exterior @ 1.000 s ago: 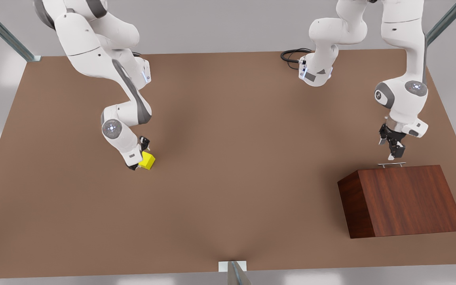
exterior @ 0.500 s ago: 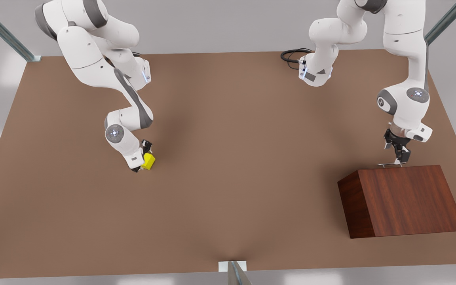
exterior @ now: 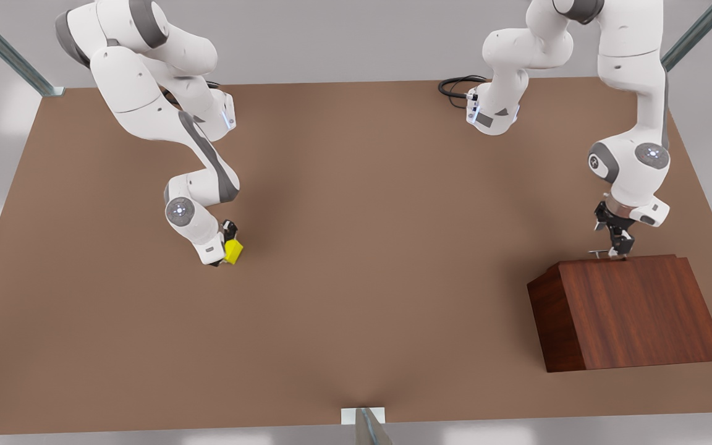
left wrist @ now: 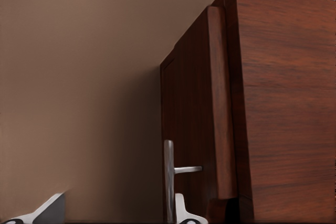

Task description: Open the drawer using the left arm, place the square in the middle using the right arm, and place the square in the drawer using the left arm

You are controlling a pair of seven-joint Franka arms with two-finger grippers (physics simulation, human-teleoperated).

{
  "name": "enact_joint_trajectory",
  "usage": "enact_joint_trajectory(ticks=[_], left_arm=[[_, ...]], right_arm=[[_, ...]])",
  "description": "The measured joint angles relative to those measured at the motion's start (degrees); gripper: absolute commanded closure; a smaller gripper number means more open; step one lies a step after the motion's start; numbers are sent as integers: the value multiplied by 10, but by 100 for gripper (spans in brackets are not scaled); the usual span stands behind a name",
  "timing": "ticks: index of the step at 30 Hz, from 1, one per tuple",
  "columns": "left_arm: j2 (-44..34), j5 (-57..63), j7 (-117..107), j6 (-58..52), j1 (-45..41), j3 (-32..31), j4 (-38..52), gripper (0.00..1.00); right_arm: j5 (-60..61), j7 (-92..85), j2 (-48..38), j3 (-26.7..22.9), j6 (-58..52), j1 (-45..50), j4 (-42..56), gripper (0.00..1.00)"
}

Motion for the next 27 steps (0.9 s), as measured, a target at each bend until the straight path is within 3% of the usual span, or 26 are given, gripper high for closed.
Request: enact_joint_trajectory(ticks=[5,9,11,13,16,20,22,23,24,25,27], left_arm=[[-21,0,-9,-34,-2,-1,-4,0],[-40,1,-7,-71,-1,-1,-6,0],[-51,1,-6,-94,-1,-1,-13,0],[-56,2,-6,-104,-1,-1,-14,0],[-57,2,-6,-106,-2,0,-15,0],[-60,2,-6,-108,-1,0,-22,0],[-67,3,-6,-110,-1,0,-25,0],[-72,3,-6,-113,-2,0,-30,0],[-74,3,-6,-116,-2,0,-31,0],[-75,3,-6,-117,-2,0,-31,0],[-82,3,-6,-118,-2,0,-38,0]], right_arm=[[0,2,-34,2,-7,15,4,37],[7,146,-30,28,-66,91,95,37],[13,272,27,21,-116,180,214,37],[15,389,119,-34,-166,307,377,37],[13,501,244,-64,-167,392,540,37],[12,559,362,-65,-158,447,707,37],[13,592,372,-89,-150,496,726,36],[12,605,377,-90,-132,512,727,26],[12,613,378,-90,-130,517,726,5],[11,619,378,-90,-129,522,723,0],[10,632,378,-96,-127,532,721,0]])
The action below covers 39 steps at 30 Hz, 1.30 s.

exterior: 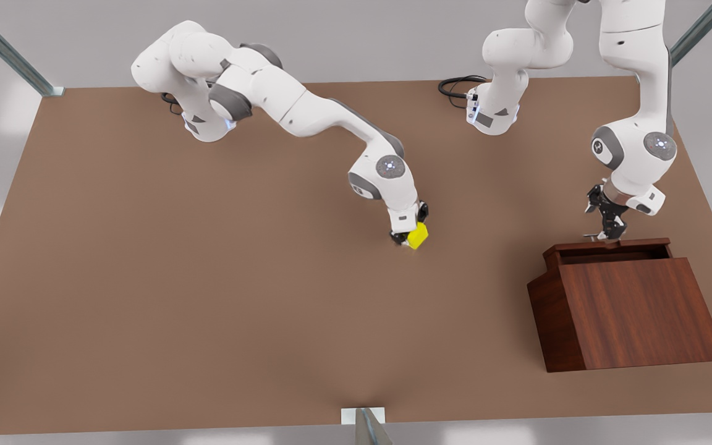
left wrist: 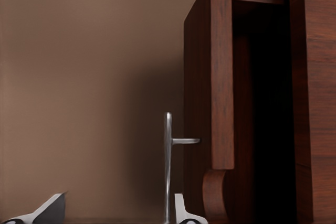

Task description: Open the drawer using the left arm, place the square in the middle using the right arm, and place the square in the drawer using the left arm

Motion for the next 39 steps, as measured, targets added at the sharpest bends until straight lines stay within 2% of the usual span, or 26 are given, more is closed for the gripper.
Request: enact_joint_trajectory(ticks=[6,8,9,11,12,13,14,15,16,17,18,19,21,24,27,30,32,39], left_arm=[[-4,1,3,-5,0,0,-2,0],[-4,2,7,-5,-2,3,-2,0],[-4,2,8,-5,-3,4,-2,0],[-5,3,8,-7,-3,4,-4,0],[-8,3,8,-7,-5,7,-11,0],[-8,3,8,-7,-3,6,-14,0],[-8,4,8,-7,-4,8,-14,0],[-8,4,9,-6,-12,15,-16,0],[-9,4,9,-6,-14,18,-16,0],[-9,5,9,-6,-15,19,-17,0],[-9,5,11,-6,-17,21,-17,0],[-9,5,11,-6,-19,23,-17,0],[-12,5,12,-7,-21,26,-16,0],[-17,10,12,-12,-15,27,-16,0],[-16,13,12,-11,-10,29,-16,0],[-16,16,13,-10,-7,36,-16,0],[-16,18,13,-12,-2,36,-17,0],[-31,19,13,-29,4,37,-23,0]], right_arm=[[0,9,-7,-2,10,0,-5,0],[-10,9,-94,-3,7,-11,-87,0],[-13,7,-169,-9,1,-32,-152,0],[-12,2,-319,-9,-62,-130,-279,0],[-12,0,-373,-10,-116,-211,-297,0],[-11,8,-418,-8,-246,-283,-302,0],[-8,2,-445,-7,-303,-349,-305,0],[-10,1,-503,-4,-317,-426,-333,0],[-9,-17,-556,24,-323,-516,-382,0],[-8,-26,-566,19,-349,-567,-368,0],[-10,-84,-570,-14,-355,-575,-349,0],[-11,-116,-570,-25,-353,-590,-336,0],[-4,-118,-553,-26,-359,-584,-320,0],[-3,-111,-549,-26,-402,-489,-290,0],[1,-111,-550,-26,-417,-580,-277,0],[2,-114,-534,-24,-418,-536,-275,0],[3,-116,-459,-21,-418,-540,-208,0],[4,-111,-458,-22,-416,-546,-205,0]])
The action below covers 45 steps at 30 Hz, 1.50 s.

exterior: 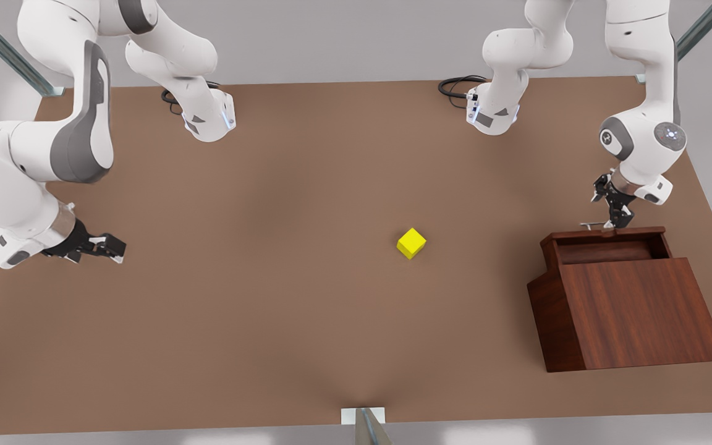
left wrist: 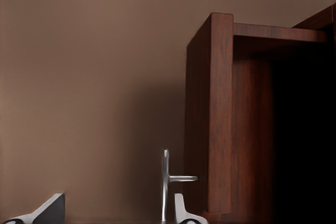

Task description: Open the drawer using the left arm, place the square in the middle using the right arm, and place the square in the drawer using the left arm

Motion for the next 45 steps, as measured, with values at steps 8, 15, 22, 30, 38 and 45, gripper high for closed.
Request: enact_joint_trajectory(ticks=[8,15,22,30,38,45], left_arm=[[-72,13,-1,-43,-4,15,-35,0],[-180,42,410,-179,-116,22,14,0],[130,-27,471,-344,-258,-205,417,0],[262,-41,808,-338,-278,-245,487,0],[269,14,791,-239,-349,-247,386,0],[286,80,789,-152,-354,-246,318,0]], right_arm=[[0,0,0,0,3,1,0,0],[3,1,-2,-2,5,-1,0,0],[4,1,0,-3,5,0,0,0],[4,1,-2,-3,3,0,0,0],[4,1,1,-3,6,-1,0,0],[4,1,0,-3,6,0,0,0]])
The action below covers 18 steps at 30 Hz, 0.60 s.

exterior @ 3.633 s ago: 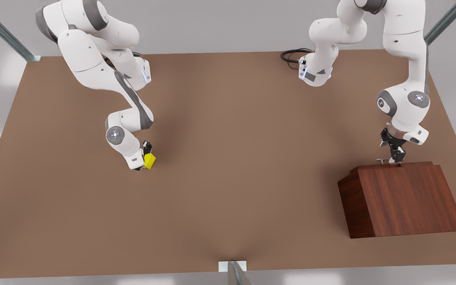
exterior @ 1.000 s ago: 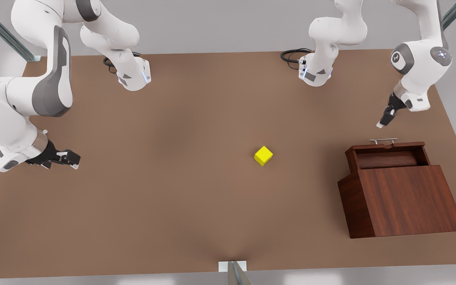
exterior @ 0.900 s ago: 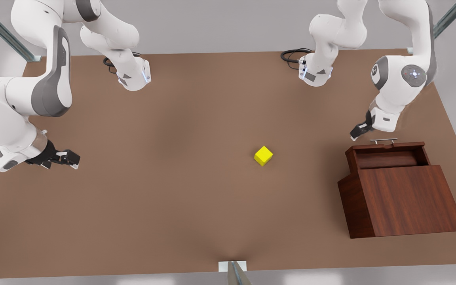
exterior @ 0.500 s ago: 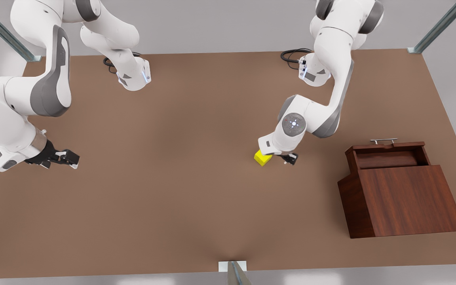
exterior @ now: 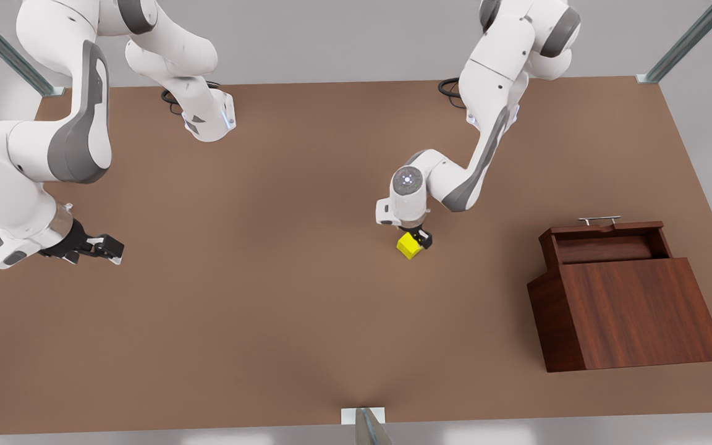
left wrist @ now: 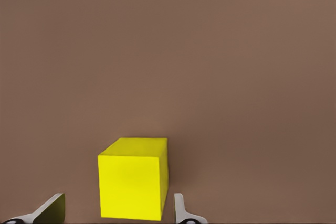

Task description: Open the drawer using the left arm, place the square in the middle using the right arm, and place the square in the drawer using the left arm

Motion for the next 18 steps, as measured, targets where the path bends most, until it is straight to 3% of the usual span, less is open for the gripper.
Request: enact_joint_trajectory(ticks=[14,18], left_arm=[[55,18,1,72,2,11,-27,0],[60,18,1,80,1,13,-27,18]], right_arm=[[0,-1,0,0,0,-1,0,0],[0,0,1,0,0,-1,0,0]])
